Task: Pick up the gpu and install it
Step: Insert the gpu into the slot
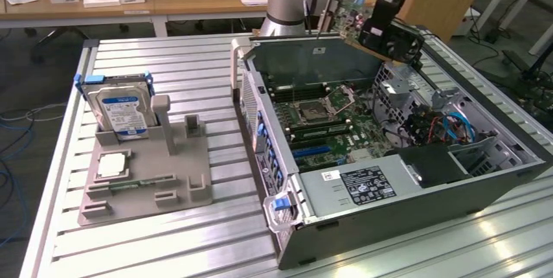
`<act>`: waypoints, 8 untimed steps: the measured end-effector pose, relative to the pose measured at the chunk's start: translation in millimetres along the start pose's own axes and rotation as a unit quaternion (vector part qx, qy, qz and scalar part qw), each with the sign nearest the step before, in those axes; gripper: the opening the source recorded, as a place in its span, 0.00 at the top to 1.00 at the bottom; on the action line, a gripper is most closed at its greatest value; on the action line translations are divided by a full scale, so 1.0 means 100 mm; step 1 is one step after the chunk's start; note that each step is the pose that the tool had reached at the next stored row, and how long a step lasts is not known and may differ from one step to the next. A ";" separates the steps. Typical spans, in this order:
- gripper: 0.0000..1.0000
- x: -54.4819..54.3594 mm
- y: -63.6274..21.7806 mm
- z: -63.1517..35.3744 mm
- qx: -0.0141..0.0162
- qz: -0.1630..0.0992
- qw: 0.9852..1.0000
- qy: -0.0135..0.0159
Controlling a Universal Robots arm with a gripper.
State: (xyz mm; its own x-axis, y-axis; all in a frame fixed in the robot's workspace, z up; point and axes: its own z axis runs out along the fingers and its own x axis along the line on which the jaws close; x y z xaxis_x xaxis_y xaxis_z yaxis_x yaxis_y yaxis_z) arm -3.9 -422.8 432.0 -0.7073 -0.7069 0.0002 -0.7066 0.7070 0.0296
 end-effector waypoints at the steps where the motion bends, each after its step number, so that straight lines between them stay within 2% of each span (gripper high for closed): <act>1: 0.72 0.00 0.000 0.000 0.000 -0.006 1.000 0.000; 5: 0.72 0.00 0.000 0.002 0.000 -0.029 1.000 0.001; 8: 0.72 0.00 0.001 0.004 0.000 -0.051 0.999 0.001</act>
State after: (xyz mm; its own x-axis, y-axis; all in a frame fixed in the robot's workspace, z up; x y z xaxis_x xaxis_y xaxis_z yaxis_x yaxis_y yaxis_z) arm -4.1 -423.0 431.7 -0.6309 -0.7759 0.0001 -0.7755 0.6306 0.0296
